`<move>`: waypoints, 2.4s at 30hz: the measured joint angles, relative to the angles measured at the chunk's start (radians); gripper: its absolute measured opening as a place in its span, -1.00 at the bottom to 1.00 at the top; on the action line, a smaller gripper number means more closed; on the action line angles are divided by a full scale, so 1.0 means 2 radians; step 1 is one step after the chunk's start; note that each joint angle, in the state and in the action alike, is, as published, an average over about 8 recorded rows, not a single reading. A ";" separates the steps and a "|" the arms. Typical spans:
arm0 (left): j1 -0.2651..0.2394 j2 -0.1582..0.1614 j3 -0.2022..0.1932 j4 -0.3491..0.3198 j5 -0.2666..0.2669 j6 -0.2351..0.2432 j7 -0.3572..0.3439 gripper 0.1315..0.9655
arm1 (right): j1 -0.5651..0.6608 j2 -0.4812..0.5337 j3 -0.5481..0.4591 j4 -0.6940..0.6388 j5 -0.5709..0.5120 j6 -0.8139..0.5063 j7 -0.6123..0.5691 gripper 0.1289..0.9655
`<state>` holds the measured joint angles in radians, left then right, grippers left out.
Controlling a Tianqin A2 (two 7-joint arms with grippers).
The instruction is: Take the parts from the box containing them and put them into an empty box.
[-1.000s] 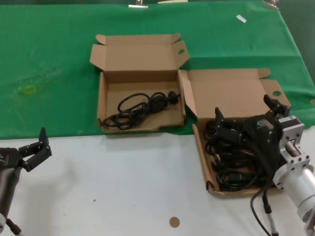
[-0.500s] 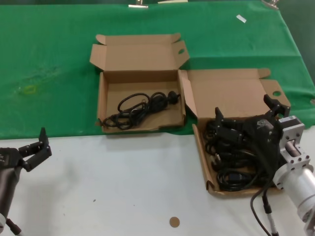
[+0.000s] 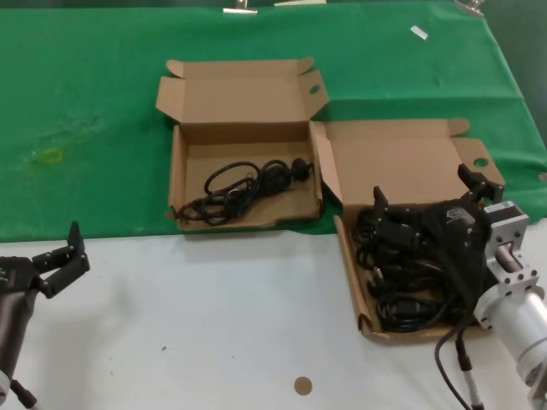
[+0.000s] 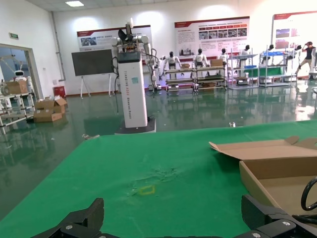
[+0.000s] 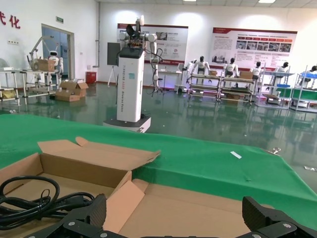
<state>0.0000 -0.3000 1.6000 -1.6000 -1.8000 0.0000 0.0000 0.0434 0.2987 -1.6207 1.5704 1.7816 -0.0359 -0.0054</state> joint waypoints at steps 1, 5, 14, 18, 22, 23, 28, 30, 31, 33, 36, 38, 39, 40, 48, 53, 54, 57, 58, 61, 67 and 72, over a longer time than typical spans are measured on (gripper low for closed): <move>0.000 0.000 0.000 0.000 0.000 0.000 0.000 1.00 | 0.000 0.000 0.000 0.000 0.000 0.000 0.000 1.00; 0.000 0.000 0.000 0.000 0.000 0.000 0.000 1.00 | 0.000 0.000 0.000 0.000 0.000 0.000 0.000 1.00; 0.000 0.000 0.000 0.000 0.000 0.000 0.000 1.00 | 0.000 0.000 0.000 0.000 0.000 0.000 0.000 1.00; 0.000 0.000 0.000 0.000 0.000 0.000 0.000 1.00 | 0.000 0.000 0.000 0.000 0.000 0.000 0.000 1.00; 0.000 0.000 0.000 0.000 0.000 0.000 0.000 1.00 | 0.000 0.000 0.000 0.000 0.000 0.000 0.000 1.00; 0.000 0.000 0.000 0.000 0.000 0.000 0.000 1.00 | 0.000 0.000 0.000 0.000 0.000 0.000 0.000 1.00; 0.000 0.000 0.000 0.000 0.000 0.000 0.000 1.00 | 0.000 0.000 0.000 0.000 0.000 0.000 0.000 1.00; 0.000 0.000 0.000 0.000 0.000 0.000 0.000 1.00 | 0.000 0.000 0.000 0.000 0.000 0.000 0.000 1.00; 0.000 0.000 0.000 0.000 0.000 0.000 0.000 1.00 | 0.000 0.000 0.000 0.000 0.000 0.000 0.000 1.00; 0.000 0.000 0.000 0.000 0.000 0.000 0.000 1.00 | 0.000 0.000 0.000 0.000 0.000 0.000 0.000 1.00; 0.000 0.000 0.000 0.000 0.000 0.000 0.000 1.00 | 0.000 0.000 0.000 0.000 0.000 0.000 0.000 1.00; 0.000 0.000 0.000 0.000 0.000 0.000 0.000 1.00 | 0.000 0.000 0.000 0.000 0.000 0.000 0.000 1.00; 0.000 0.000 0.000 0.000 0.000 0.000 0.000 1.00 | 0.000 0.000 0.000 0.000 0.000 0.000 0.000 1.00; 0.000 0.000 0.000 0.000 0.000 0.000 0.000 1.00 | 0.000 0.000 0.000 0.000 0.000 0.000 0.000 1.00; 0.000 0.000 0.000 0.000 0.000 0.000 0.000 1.00 | 0.000 0.000 0.000 0.000 0.000 0.000 0.000 1.00; 0.000 0.000 0.000 0.000 0.000 0.000 0.000 1.00 | 0.000 0.000 0.000 0.000 0.000 0.000 0.000 1.00; 0.000 0.000 0.000 0.000 0.000 0.000 0.000 1.00 | 0.000 0.000 0.000 0.000 0.000 0.000 0.000 1.00; 0.000 0.000 0.000 0.000 0.000 0.000 0.000 1.00 | 0.000 0.000 0.000 0.000 0.000 0.000 0.000 1.00; 0.000 0.000 0.000 0.000 0.000 0.000 0.000 1.00 | 0.000 0.000 0.000 0.000 0.000 0.000 0.000 1.00; 0.000 0.000 0.000 0.000 0.000 0.000 0.000 1.00 | 0.000 0.000 0.000 0.000 0.000 0.000 0.000 1.00; 0.000 0.000 0.000 0.000 0.000 0.000 0.000 1.00 | 0.000 0.000 0.000 0.000 0.000 0.000 0.000 1.00; 0.000 0.000 0.000 0.000 0.000 0.000 0.000 1.00 | 0.000 0.000 0.000 0.000 0.000 0.000 0.000 1.00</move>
<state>0.0000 -0.3000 1.6000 -1.6000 -1.8000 0.0000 0.0000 0.0434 0.2987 -1.6207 1.5704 1.7816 -0.0359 -0.0054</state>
